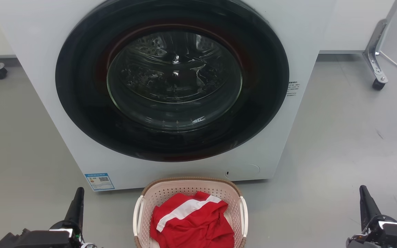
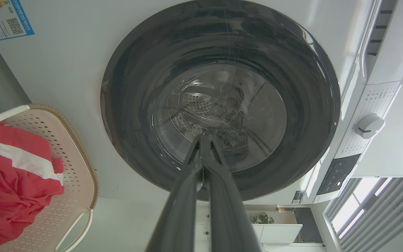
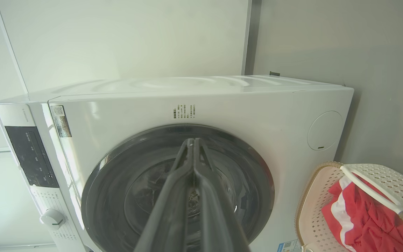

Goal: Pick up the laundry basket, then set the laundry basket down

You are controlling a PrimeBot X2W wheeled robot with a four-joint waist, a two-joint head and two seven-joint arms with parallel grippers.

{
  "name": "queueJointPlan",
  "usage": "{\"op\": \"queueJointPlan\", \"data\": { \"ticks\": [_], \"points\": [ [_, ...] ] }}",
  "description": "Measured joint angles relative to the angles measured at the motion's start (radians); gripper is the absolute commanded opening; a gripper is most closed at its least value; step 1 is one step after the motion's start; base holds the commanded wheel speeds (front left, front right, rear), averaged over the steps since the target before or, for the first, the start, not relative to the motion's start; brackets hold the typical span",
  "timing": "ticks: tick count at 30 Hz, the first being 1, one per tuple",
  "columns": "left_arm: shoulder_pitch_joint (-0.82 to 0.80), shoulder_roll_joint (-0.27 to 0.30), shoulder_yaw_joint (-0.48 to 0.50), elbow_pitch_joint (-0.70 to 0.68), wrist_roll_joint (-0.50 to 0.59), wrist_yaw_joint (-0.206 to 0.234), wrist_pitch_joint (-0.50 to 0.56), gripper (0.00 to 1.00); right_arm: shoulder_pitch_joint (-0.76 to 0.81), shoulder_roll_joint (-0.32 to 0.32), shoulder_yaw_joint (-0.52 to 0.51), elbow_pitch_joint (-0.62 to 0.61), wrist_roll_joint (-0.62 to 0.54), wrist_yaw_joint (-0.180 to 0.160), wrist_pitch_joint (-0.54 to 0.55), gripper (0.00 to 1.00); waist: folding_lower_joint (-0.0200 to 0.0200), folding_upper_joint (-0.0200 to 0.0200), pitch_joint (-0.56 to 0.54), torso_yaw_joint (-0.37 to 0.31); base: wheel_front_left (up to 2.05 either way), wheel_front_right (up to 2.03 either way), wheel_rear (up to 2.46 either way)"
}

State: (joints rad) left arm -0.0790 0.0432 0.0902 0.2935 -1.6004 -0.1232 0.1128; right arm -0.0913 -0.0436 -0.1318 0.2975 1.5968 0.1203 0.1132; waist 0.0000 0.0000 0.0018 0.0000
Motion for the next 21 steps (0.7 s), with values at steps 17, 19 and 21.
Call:
{"op": "queueJointPlan", "data": {
  "ticks": [17, 19, 21],
  "points": [
    [0.0, 0.0, 0.0, 0.001, 0.0, 0.0, 0.0, 0.0, 0.0, 0.0, 0.0, 0.0, 0.0, 0.0, 0.0, 0.0, -0.0002, 0.0001, 0.0, 0.0, 0.0, 0.0, 0.0],
    [0.0, 0.0, 0.0, 0.001, 0.0, 0.0, 0.0, 0.0, 0.0, 0.0, 0.0, 0.0, 0.0, 0.0, 0.0, 0.0, -0.0002, 0.0, 0.0, 0.0, 0.0, 0.0, 0.0],
    [0.0, 0.0, 0.0, 0.001, 0.0, 0.0, 0.0, 0.0, 0.0, 0.0, 0.0, 0.0, 0.0, 0.0, 0.0, 0.0, -0.0002, 0.0, 0.0, 0.0, 0.0, 0.0, 0.0]
  ]
}}
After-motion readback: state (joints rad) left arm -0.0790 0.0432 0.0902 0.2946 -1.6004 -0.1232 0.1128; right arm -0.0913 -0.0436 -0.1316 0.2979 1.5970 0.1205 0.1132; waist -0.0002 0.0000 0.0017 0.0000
